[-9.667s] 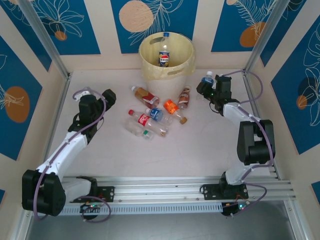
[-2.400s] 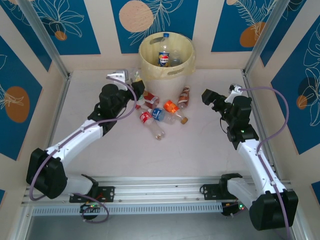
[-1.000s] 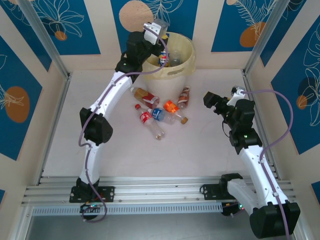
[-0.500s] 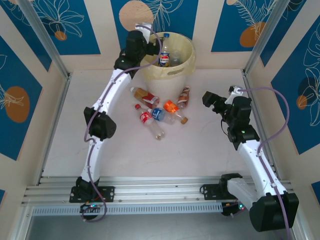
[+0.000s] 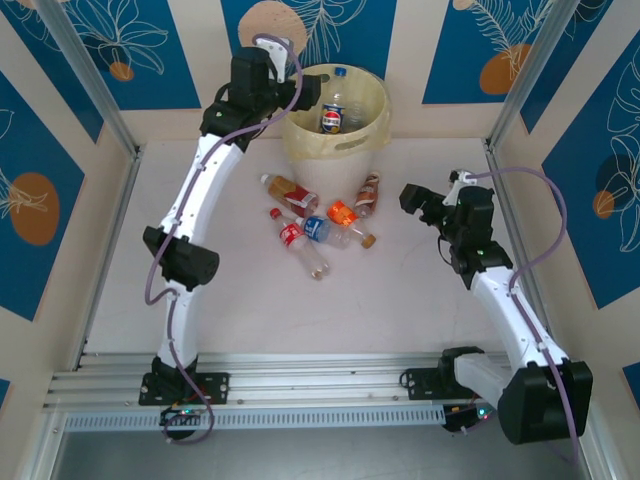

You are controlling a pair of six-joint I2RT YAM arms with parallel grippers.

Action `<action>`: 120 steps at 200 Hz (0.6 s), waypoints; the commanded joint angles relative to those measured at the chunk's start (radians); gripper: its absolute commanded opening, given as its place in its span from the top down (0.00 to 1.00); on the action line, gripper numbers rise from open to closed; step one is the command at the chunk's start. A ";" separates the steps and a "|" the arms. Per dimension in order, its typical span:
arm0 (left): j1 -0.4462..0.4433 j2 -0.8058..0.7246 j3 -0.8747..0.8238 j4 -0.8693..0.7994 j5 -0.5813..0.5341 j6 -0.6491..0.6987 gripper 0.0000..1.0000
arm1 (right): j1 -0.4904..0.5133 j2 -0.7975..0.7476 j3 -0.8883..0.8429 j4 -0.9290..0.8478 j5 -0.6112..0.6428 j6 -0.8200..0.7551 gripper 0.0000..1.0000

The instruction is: Put the plastic bottles in the bin

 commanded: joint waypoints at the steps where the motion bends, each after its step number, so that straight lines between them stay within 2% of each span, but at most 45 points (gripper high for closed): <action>1: 0.007 -0.070 -0.019 -0.111 0.121 -0.040 0.00 | -0.004 0.042 0.004 0.029 -0.045 -0.073 0.00; 20: 0.005 -0.135 -0.119 -0.102 0.153 -0.057 0.00 | -0.001 0.086 -0.001 0.053 -0.098 -0.129 0.00; 54: 0.005 -0.338 -0.511 0.141 0.131 -0.071 0.00 | 0.029 0.158 0.027 0.035 -0.091 -0.183 0.00; 75: 0.005 -0.407 -0.628 0.198 0.107 -0.085 0.00 | 0.052 0.188 0.050 0.022 -0.089 -0.244 0.00; 97: 0.005 -0.465 -0.753 0.282 0.101 -0.130 0.00 | 0.079 0.221 0.073 -0.015 -0.097 -0.373 0.02; 120: 0.007 -0.497 -0.845 0.351 0.130 -0.169 0.00 | 0.085 0.266 0.105 -0.122 -0.208 -0.573 0.04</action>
